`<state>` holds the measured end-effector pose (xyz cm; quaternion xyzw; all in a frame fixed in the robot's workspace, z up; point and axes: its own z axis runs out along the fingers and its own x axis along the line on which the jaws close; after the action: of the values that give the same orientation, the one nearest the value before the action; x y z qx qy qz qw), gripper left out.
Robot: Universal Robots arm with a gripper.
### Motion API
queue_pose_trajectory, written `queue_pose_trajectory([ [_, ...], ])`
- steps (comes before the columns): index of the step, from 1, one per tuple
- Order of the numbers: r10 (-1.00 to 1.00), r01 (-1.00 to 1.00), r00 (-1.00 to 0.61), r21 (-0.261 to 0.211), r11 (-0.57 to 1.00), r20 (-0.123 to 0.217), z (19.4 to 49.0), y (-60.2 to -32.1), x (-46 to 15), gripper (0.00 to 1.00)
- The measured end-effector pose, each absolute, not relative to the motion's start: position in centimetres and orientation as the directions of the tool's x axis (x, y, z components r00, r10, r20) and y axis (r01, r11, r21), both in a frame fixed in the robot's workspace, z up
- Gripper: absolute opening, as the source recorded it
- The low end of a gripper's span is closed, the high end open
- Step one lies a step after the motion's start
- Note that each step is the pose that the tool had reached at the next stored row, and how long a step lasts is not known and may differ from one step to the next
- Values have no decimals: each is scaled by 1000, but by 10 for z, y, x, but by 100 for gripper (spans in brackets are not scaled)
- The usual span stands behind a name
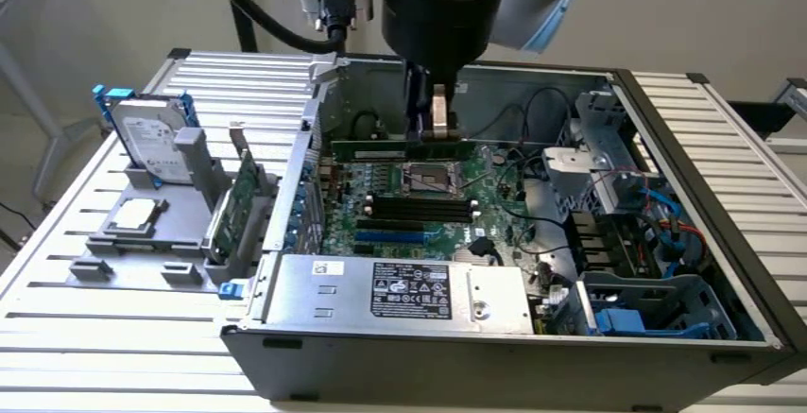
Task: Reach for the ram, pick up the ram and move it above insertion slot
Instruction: 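Pick up the ram and move it above insertion slot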
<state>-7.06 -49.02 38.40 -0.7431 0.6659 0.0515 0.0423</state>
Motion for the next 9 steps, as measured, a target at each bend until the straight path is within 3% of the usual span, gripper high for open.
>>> queue_pose_trajectory([
  [9,-985,-994,108,6,-110,-131,383,-464,-51,15],
])
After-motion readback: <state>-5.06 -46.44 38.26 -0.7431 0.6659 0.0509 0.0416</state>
